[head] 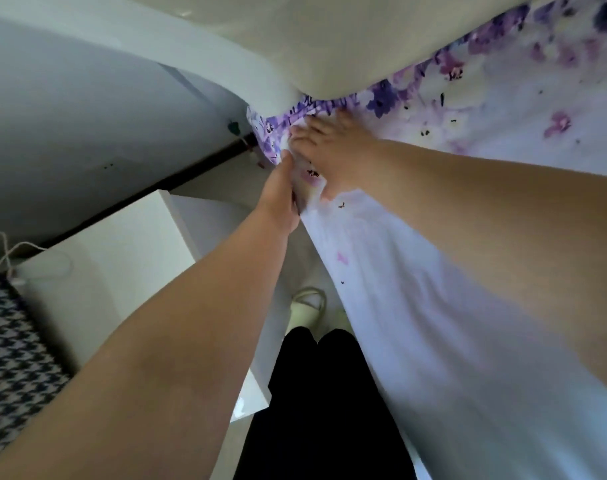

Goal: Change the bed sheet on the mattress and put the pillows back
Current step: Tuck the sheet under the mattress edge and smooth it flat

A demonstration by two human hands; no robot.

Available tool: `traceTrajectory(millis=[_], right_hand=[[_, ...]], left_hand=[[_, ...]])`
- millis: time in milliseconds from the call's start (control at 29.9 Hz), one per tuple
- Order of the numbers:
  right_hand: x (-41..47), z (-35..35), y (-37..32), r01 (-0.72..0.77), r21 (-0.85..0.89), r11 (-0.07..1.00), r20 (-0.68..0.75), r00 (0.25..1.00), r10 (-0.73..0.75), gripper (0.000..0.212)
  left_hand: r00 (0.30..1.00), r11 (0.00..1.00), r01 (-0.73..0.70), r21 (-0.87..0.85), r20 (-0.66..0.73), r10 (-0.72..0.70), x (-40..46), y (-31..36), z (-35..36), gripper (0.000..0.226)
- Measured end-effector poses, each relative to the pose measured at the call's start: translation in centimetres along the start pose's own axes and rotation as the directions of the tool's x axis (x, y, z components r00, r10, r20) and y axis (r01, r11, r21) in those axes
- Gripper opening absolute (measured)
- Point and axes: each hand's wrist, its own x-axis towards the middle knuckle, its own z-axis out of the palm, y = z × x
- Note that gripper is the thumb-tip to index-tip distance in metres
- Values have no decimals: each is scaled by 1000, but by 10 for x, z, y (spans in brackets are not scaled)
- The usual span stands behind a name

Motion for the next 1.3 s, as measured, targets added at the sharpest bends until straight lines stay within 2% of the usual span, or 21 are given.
traceTrajectory(millis=[33,134,167,267,435,468,568,635,669,736,836,903,936,1003,1070,1103,1137,1204,1271,1304], right_hand=[[6,-4,2,-1,39,999,4,1000,1,90],[23,-16,7,-30,289,957,-34,999,41,31],[27,-20,8,-40,355,934,-32,998,55,25],[33,-22,8,-118,430,895,-29,989,144,35],[38,-20,-7,-234,273,933,-151,948,282,50],[40,-21,-9,-266,270,925,-149,938,313,49],[44,-29,-16,-345,186,920,-45,932,359,39],[46,-32,-19,-370,207,906,-10,925,380,35],[46,-30,-19,-359,238,903,-27,927,375,33],[44,-25,-19,-284,253,925,-150,933,328,29],[26,-23,-17,-130,288,949,-355,906,232,20],[12,-23,-12,-35,330,943,-382,909,167,20],[6,-24,-9,20,367,930,-368,921,125,23],[-8,-29,-3,189,400,897,-307,950,-63,36],[-25,-39,-1,301,200,932,-204,944,-261,56],[-32,-43,1,328,77,942,-143,938,-315,70],[-41,-50,4,338,-38,940,-85,937,-340,80],[-56,-60,9,340,-145,929,48,940,-336,82],[-64,-73,12,349,-124,929,241,919,-313,71],[-66,-79,14,352,-80,933,371,879,-300,65]], left_hand=[[1000,1000,-6,-13,19,6,1,-1,0,47],[999,999,-37,24,6,37,2,-3,-6,58],[998,997,-54,59,-18,56,0,-2,-5,61],[996,985,-80,154,-31,86,-5,1,-4,62],[995,981,-85,177,-33,93,-25,-9,4,22],[994,979,-95,178,-41,104,-27,-13,6,23],[987,971,-122,208,-80,141,-33,-25,8,46],[981,969,-125,211,-123,153,-41,-32,12,48],[977,968,-127,217,-140,159,-45,-34,14,51],[972,971,-118,210,-176,156,-53,-39,20,62],[960,979,-123,165,-231,160,-63,-47,30,59],[959,979,-147,140,-220,176,-71,-48,36,66],[959,974,-160,162,-206,192,-75,-48,39,71],[964,949,-172,264,-153,218,-82,-47,41,68],[965,930,-209,303,-89,246,-88,-49,43,50],[966,926,-227,301,-52,253,-93,-50,45,43],[963,921,-250,298,-19,268,-97,-53,48,38],[963,892,-259,372,27,269,-109,-59,54,37],[948,829,-289,478,22,318,-116,-67,62,43],[936,800,-311,513,17,353,-119,-70,62,43]])
